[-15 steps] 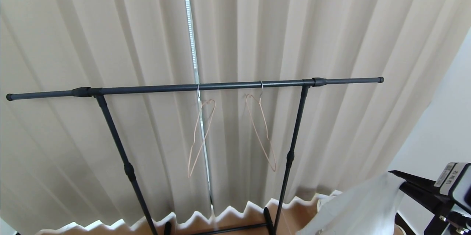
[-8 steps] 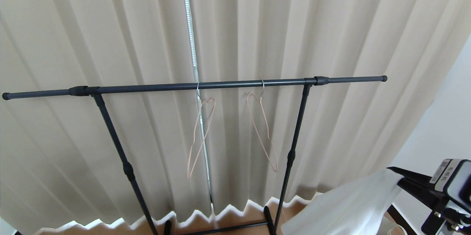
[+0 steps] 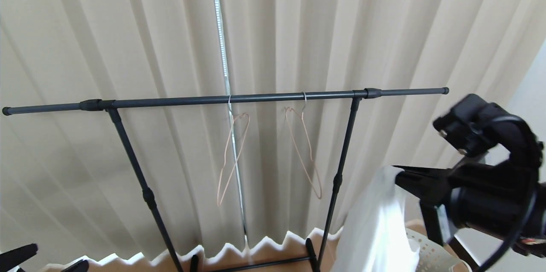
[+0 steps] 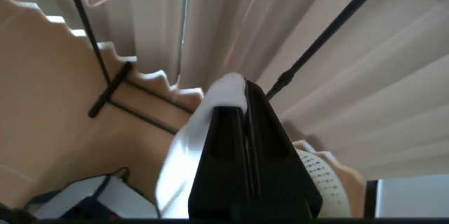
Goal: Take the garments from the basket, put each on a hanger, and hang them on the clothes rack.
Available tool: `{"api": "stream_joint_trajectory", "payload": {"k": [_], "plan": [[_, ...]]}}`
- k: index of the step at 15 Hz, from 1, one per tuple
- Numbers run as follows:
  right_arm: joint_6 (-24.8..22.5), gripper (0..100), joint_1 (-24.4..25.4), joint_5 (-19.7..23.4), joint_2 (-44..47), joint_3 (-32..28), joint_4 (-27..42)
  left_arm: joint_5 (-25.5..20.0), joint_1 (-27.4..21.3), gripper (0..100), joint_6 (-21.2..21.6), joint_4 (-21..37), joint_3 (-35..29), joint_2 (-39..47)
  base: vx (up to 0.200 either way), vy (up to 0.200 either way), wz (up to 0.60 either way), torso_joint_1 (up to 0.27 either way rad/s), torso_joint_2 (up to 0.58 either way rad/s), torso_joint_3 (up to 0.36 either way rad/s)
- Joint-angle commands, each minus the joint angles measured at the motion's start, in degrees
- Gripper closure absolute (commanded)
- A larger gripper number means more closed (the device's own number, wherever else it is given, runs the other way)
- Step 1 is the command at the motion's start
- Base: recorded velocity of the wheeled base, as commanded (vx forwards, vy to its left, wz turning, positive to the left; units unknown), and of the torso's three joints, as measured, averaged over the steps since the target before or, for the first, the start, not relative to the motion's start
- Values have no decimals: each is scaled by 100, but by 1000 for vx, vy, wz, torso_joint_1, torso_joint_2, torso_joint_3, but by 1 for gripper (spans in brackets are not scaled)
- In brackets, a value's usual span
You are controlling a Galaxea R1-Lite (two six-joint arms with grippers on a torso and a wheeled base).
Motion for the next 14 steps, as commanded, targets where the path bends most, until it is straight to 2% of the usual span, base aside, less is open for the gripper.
{"api": "stream_joint_trajectory", "payload": {"k": [1, 2, 3, 5, 7, 9, 11, 12, 14], "plan": [[920, 100, 232, -177, 1376, -932, 183, 77, -997, 0, -479, 17, -712, 1714, 0, 0, 0, 0, 0, 0], [1034, 100, 232, -177, 1464, -967, 103, 86, -1121, 0, -523, 17, -773, 1837, 0, 0, 0, 0, 0, 0], [1210, 100, 258, -388, 1710, -1003, -125, 77, -1542, 0, -892, -1, -922, 2109, 0, 0, 0, 0, 0, 0], [1228, 100, 346, -828, 1754, -1055, -204, 112, -2035, 0, -1445, -124, -1133, 2584, 0, 0, 0, 0, 0, 0], [1298, 100, 355, -845, 1825, -1126, -380, 649, -2615, 0, -1560, -616, -1169, 3489, 0, 0, 0, 0, 0, 0], [1579, 100, 504, -880, 2000, -1345, -389, 1018, -3177, 0, -1674, -1196, -1239, 4219, 0, 0, 0, 0, 0, 0], [1667, 100, 548, -889, 2053, -1398, -389, 1106, -3291, 0, -1674, -1354, -1256, 4394, 0, 0, 0, 0, 0, 0], [1922, 100, 636, -977, 2264, -1600, -397, 1237, -3529, 0, -1674, -1917, -1406, 5036, 0, 0, 0, 0, 0, 0], [2080, 100, 671, -1012, 2440, -1741, -397, 1246, -3643, 0, -1753, -2242, -1608, 5511, 0, 0, 0, 0, 0, 0]]}}
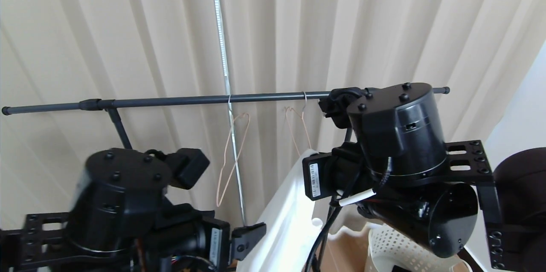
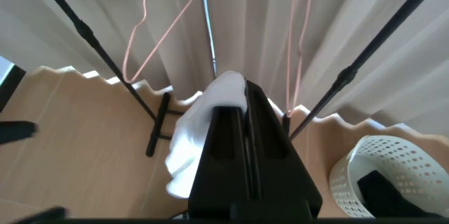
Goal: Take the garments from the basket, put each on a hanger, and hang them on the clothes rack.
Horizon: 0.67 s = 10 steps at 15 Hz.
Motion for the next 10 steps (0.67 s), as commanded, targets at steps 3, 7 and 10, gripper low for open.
{"api": "stream_joint_trajectory", "payload": {"k": [3, 7, 10], "plan": [[82, 100, 49, -185, 300, -200, -4, 285, -360, 0, -148, -584, -744, 1534, 0, 0, 0, 0, 0, 0], [82, 100, 49, -502, 265, -200, -4, 347, -360, 0, -192, -575, -1377, 1842, 0, 0, 0, 0, 0, 0], [73, 100, 49, -598, 212, -174, -4, 646, -360, 0, -263, -575, -1738, 2071, 0, 0, 0, 0, 0, 0]]}}
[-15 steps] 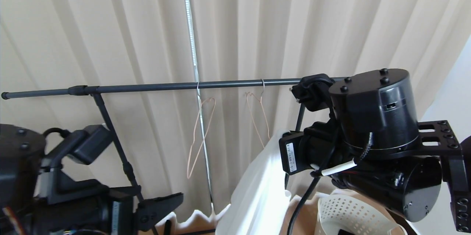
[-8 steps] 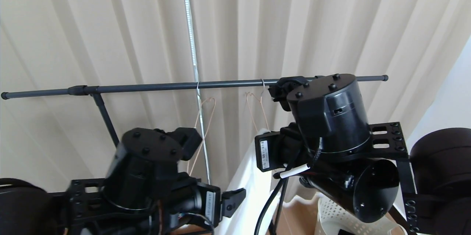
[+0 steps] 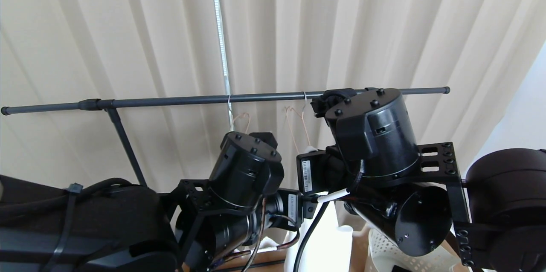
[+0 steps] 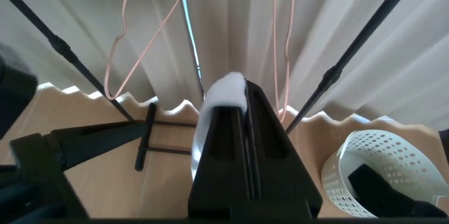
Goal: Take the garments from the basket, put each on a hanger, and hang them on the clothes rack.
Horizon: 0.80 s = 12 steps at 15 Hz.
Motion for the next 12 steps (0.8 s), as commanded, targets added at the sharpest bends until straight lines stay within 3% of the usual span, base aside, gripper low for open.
{"api": "stream_joint_trajectory", "payload": {"k": [1, 3, 5, 7, 12], "plan": [[-4, 100, 1, -22, -59, 19, 7, 91, -1, 0, -75, -1, -234, 203, 0, 0, 0, 0, 0, 0], [-4, 100, 1, -22, -59, 28, 7, 197, 8, 0, -93, -1, -322, 300, 0, 0, 0, 0, 0, 0], [-4, 100, -16, -22, -59, 28, 7, 724, 52, 0, -84, -10, -366, 406, 0, 0, 0, 0, 0, 0], [-4, 100, -25, -22, -59, 28, 7, 926, 113, 0, -75, -10, -366, 414, 0, 0, 0, 0, 0, 0], [-13, 100, -104, -31, -147, 1, -1, 1128, 263, 0, -22, 8, -181, 388, 0, 0, 0, 0, 0, 0]]}}
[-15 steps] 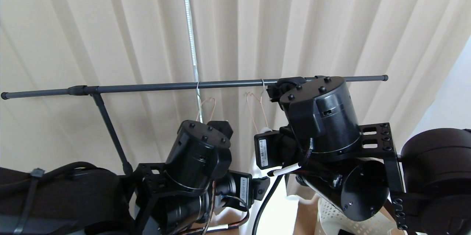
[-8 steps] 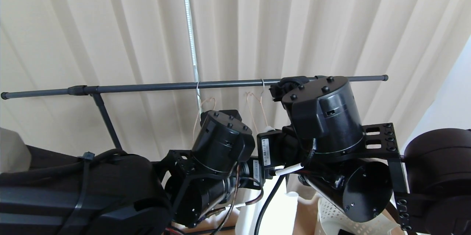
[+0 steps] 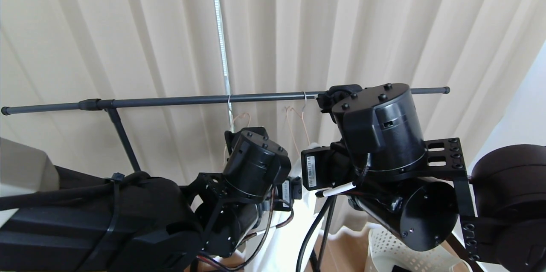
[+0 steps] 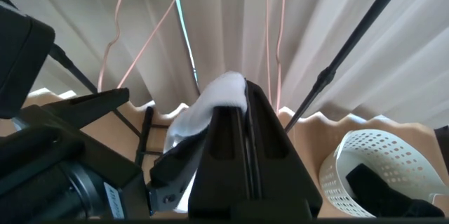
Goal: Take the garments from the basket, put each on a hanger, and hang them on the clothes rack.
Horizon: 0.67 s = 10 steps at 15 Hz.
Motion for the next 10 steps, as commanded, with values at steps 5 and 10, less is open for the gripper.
{"api": "stream_joint_trajectory", "payload": {"k": [5, 10], "plan": [[-12, 100, -18, 2, -119, 12, 5, 20, 216, 0, 3, -3, 65, 0, 0, 0, 0, 0, 0, 0], [-12, 100, -18, 2, -49, -24, -4, 20, -487, 0, 117, -3, -23, 0, 0, 0, 0, 0, 0, 0]]}}
